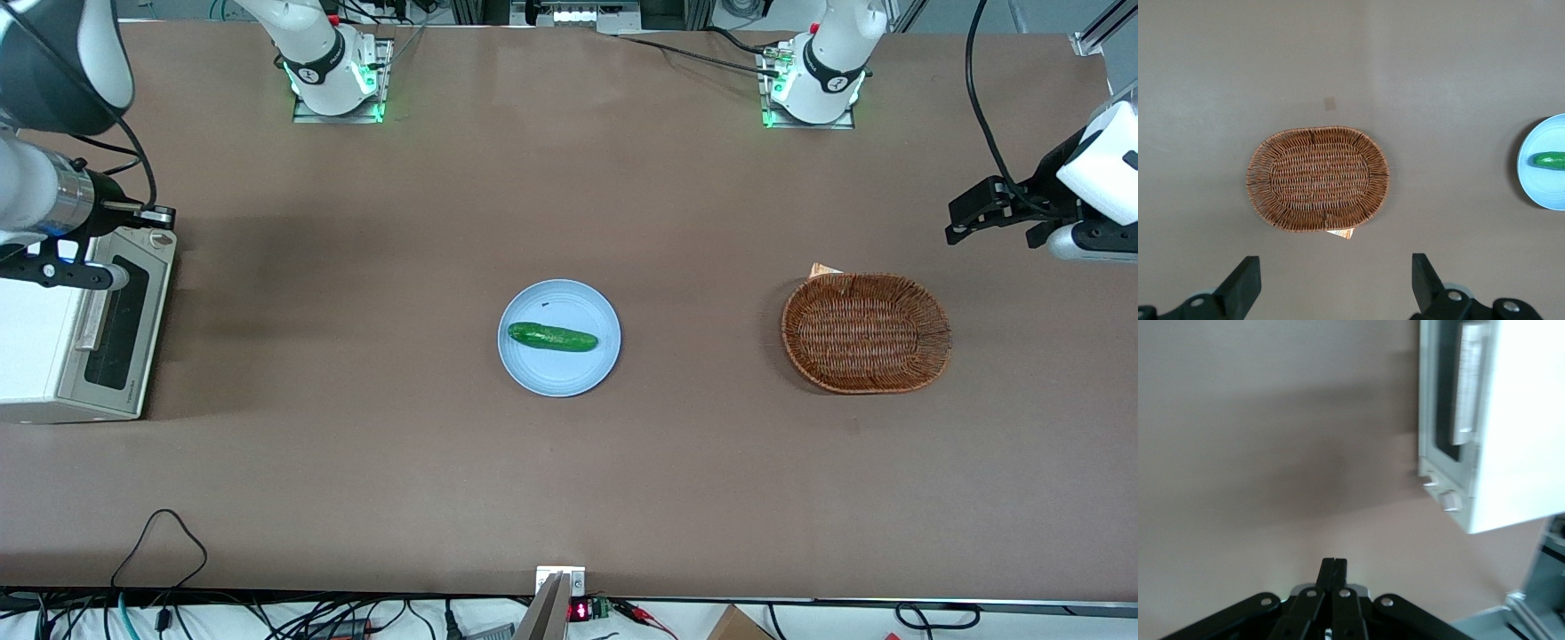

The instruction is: Open oven door with right arm only

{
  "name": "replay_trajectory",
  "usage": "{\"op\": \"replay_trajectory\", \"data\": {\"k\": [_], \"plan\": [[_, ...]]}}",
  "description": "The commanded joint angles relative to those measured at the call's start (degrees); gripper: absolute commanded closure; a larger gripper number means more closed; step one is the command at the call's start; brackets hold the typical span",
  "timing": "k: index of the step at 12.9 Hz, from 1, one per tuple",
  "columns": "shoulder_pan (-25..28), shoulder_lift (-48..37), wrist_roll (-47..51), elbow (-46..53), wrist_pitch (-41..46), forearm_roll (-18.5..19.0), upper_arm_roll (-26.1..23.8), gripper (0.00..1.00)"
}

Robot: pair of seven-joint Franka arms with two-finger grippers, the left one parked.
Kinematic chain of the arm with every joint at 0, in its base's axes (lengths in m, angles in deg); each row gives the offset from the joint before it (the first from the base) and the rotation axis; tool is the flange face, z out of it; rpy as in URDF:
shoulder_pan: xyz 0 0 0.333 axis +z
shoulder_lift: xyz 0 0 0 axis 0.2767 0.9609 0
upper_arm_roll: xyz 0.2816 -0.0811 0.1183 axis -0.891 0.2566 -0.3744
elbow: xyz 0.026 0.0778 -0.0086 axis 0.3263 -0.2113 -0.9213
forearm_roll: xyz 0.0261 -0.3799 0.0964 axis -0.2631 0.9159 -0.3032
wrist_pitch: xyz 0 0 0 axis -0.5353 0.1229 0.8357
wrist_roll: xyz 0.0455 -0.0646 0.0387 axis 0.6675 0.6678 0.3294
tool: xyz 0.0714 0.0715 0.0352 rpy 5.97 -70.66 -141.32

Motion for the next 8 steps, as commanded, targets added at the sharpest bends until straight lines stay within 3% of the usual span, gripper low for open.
{"op": "replay_trajectory", "data": {"k": [1,3,8], "plan": [[1.67,4.75,3.94,0.68,0.84,10.08,-0.20,0.98],[1.85,7.92,6.68,-0.20,-2.22,18.26,-0.20,0.98],[0.01,14.43,19.14,-4.06,-15.57,34.53,0.24,0.98]]}}
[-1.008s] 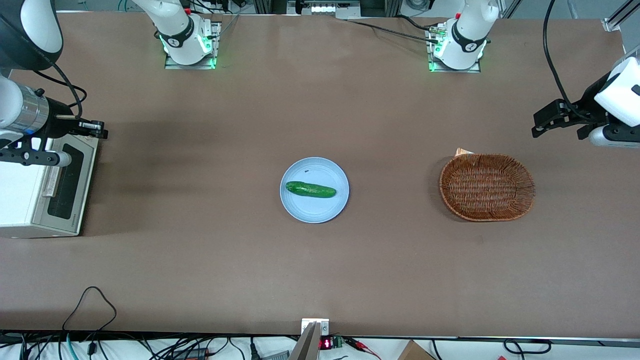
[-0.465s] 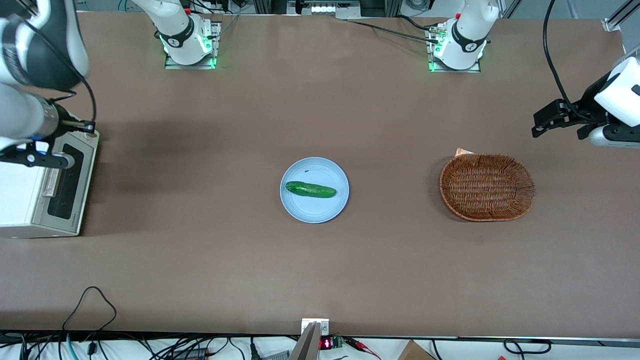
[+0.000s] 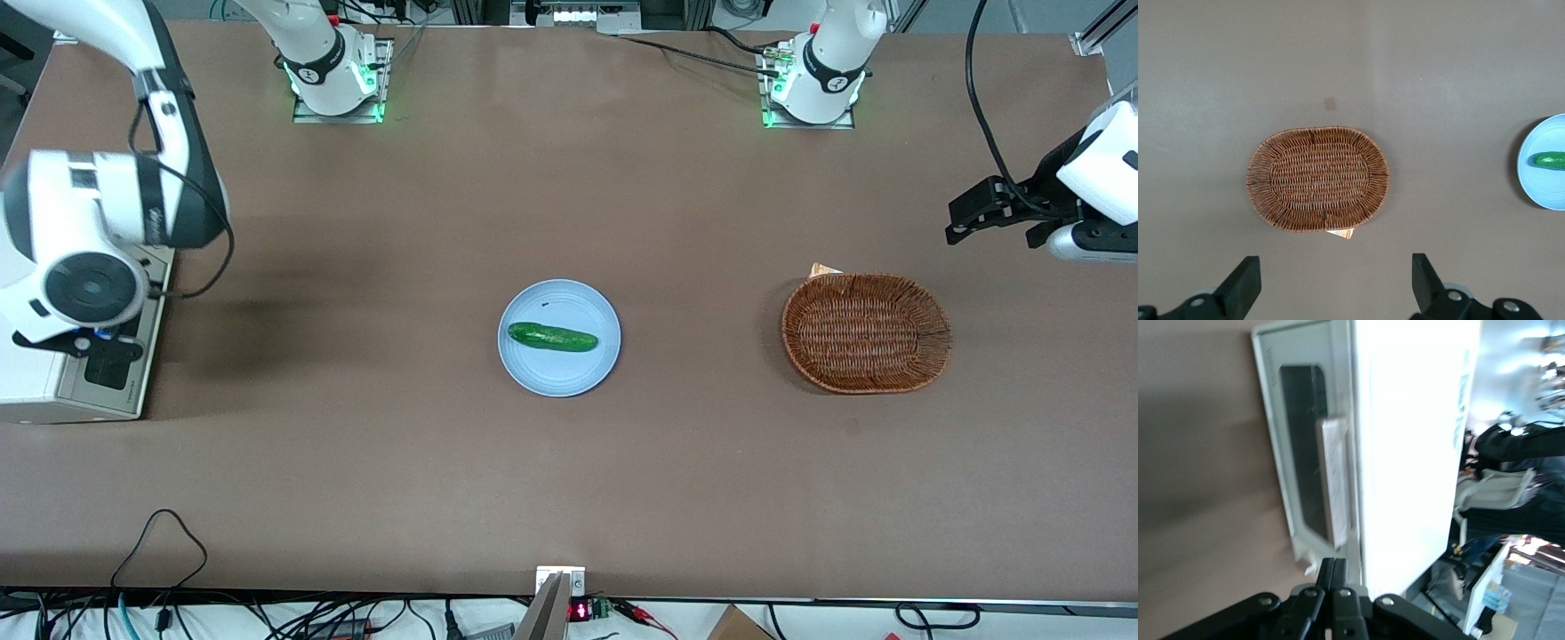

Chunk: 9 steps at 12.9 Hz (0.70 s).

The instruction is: Open oven door with right arm only

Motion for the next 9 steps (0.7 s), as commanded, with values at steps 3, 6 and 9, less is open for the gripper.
{"op": "replay_trajectory", "data": {"k": [3,6,9], "plan": [[-3.74,2.76,9.41,-5.76,-8.92,11.96,-0.03,0.98],[-4.45,2.94,10.38,-8.05,-9.36,15.85,-0.04,0.98],[-3.93,3.56,12.58,-8.06,-9.27,15.85,-0.04,0.97]]}}
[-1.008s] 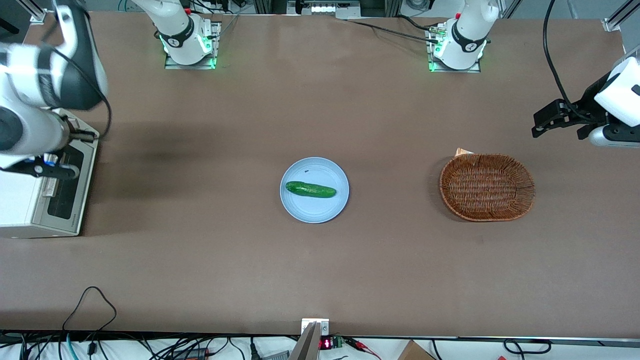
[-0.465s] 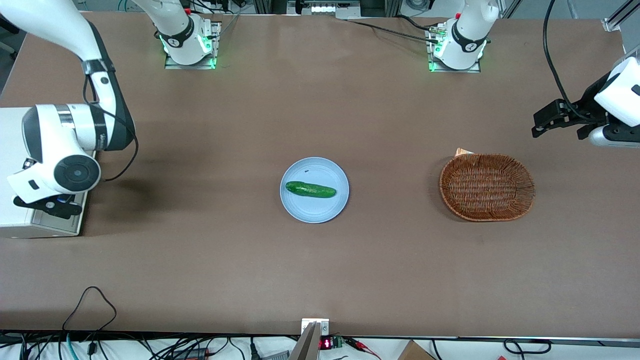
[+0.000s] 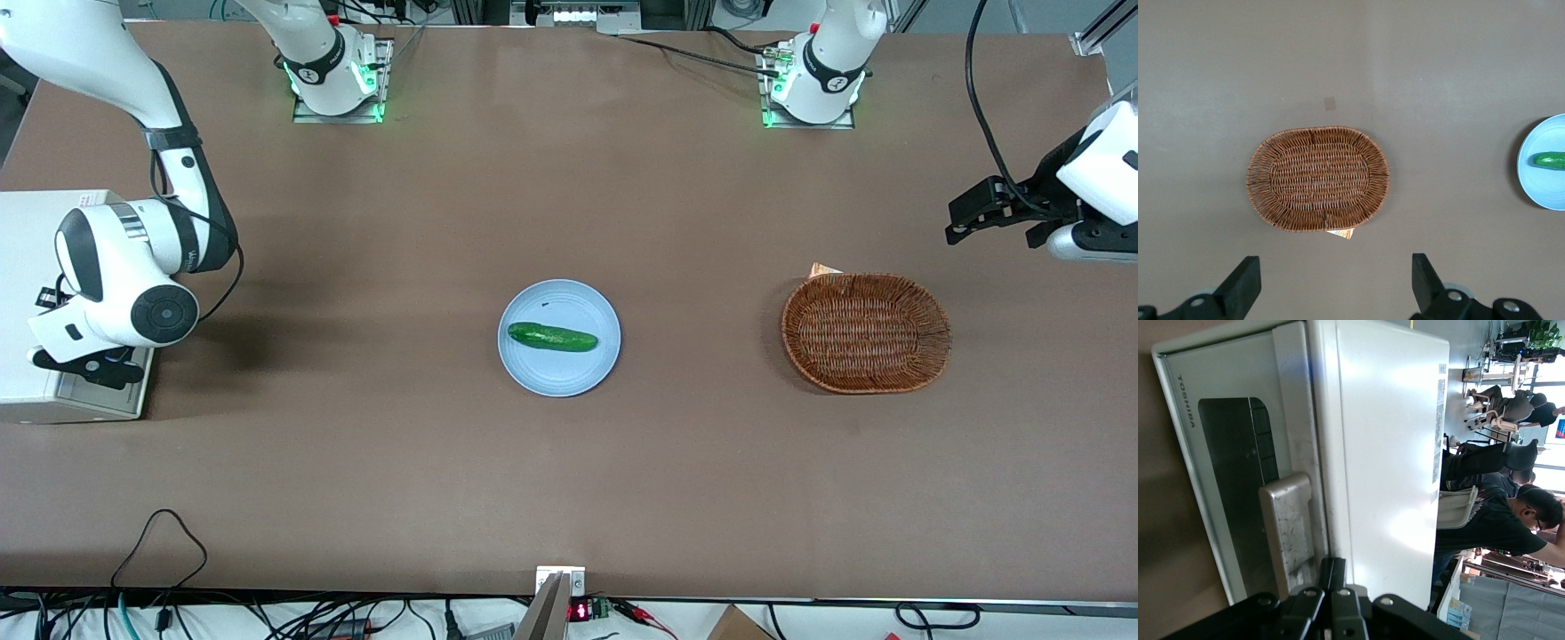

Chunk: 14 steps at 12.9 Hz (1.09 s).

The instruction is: Open oven door with right arm only

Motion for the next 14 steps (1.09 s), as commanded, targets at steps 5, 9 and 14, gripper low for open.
{"op": "replay_trajectory", "data": {"k": [5,9,14], "plan": [[0.50,0.07,4.03,-1.41,-0.82,0.87,-0.63,0.97],[0.32,0.69,4.29,-1.59,-1.61,0.51,-0.80,0.97],[2.17,1.13,4.91,-1.32,-1.87,-6.95,-0.81,0.97]]}}
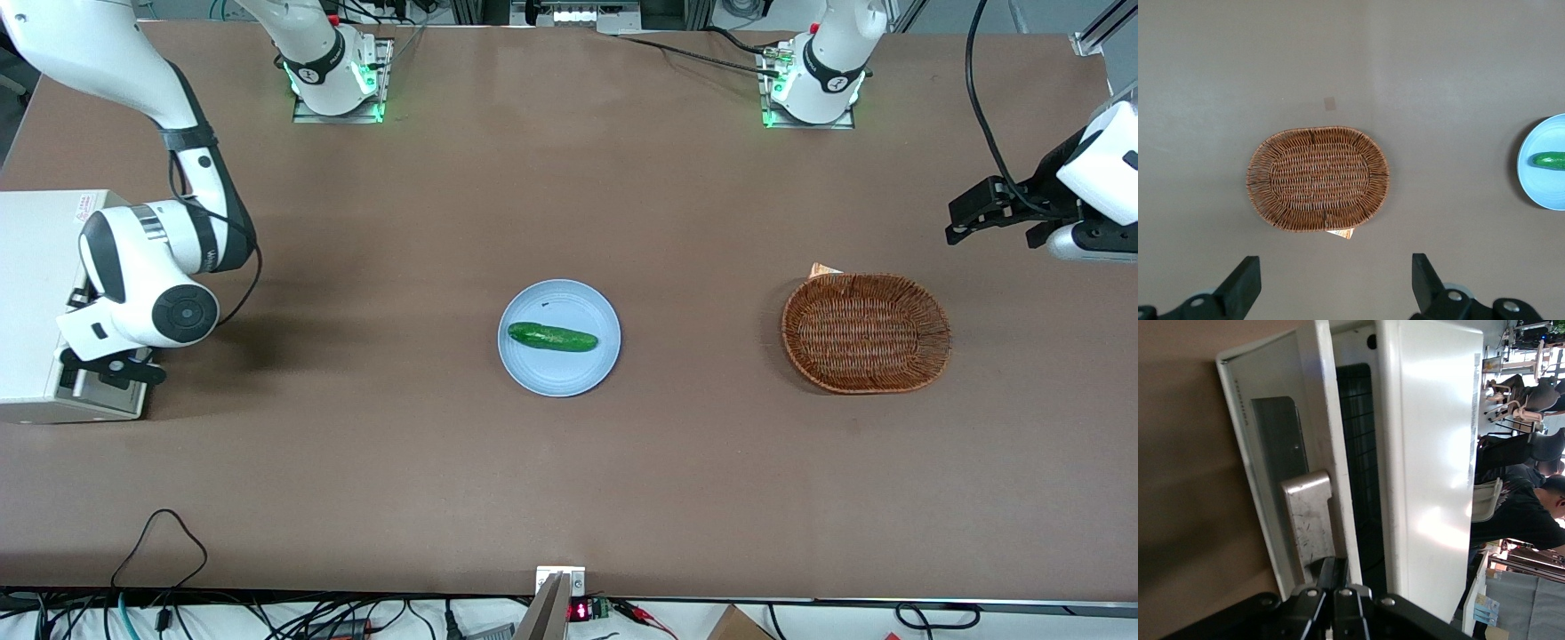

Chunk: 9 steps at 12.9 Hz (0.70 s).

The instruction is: Open oven door with right arm only

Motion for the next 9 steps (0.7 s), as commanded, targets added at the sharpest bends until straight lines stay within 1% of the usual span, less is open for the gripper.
{"op": "replay_trajectory", "data": {"k": [1,3,4,6,8,9], "plan": [[0.39,1.18,1.42,-0.77,-1.64,-3.58,0.01,0.97],[1.62,1.36,1.42,-0.50,-2.08,-6.66,0.01,0.97],[2.14,1.45,1.86,-0.50,-2.17,-7.45,0.01,0.97],[2.85,2.85,2.74,-0.33,-2.61,-7.81,0.01,0.97],[4.17,4.60,2.83,1.07,-2.70,-9.82,0.01,0.97],[4.52,5.14,2.91,1.17,-2.70,-10.09,0.01,0.97]]}}
